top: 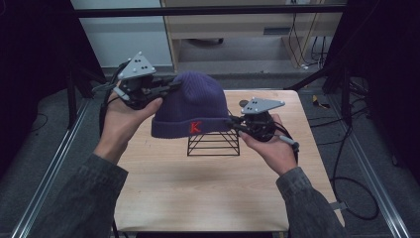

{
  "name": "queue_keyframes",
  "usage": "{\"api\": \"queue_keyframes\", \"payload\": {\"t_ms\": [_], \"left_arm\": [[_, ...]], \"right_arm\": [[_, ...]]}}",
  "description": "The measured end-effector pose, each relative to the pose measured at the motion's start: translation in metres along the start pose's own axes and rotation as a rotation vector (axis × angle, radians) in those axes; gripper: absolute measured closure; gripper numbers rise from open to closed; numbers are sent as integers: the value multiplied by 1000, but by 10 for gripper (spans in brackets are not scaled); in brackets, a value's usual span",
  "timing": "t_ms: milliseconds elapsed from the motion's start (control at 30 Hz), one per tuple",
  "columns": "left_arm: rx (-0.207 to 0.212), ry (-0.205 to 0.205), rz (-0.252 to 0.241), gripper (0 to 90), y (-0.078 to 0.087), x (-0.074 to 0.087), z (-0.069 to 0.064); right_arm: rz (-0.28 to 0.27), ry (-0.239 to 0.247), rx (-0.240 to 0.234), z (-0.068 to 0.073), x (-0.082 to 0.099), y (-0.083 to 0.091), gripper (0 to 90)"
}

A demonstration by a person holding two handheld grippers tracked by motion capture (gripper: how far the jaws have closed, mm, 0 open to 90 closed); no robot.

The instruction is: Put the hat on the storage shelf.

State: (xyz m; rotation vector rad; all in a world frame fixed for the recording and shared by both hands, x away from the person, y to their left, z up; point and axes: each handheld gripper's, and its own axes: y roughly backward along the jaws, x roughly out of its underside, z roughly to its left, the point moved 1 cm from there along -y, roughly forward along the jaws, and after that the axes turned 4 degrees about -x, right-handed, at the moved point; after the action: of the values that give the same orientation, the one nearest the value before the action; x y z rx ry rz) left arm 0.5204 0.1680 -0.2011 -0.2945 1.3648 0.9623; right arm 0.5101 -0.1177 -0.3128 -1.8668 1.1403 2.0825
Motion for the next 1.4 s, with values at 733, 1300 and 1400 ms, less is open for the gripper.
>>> {"api": "queue_keyframes", "payload": {"t_ms": [733,1300,1400], "left_arm": [[45,-35,-6,789,-89,-15,17],[43,-51,41,784,-108,-5,5],[42,-44,58,783,-111,2,6]], "right_arm": [[60,-27,147,-64,1,-6,791],[119,-20,142,-58,19,-2,790],[133,-23,141,-57,23,-4,790]]}}
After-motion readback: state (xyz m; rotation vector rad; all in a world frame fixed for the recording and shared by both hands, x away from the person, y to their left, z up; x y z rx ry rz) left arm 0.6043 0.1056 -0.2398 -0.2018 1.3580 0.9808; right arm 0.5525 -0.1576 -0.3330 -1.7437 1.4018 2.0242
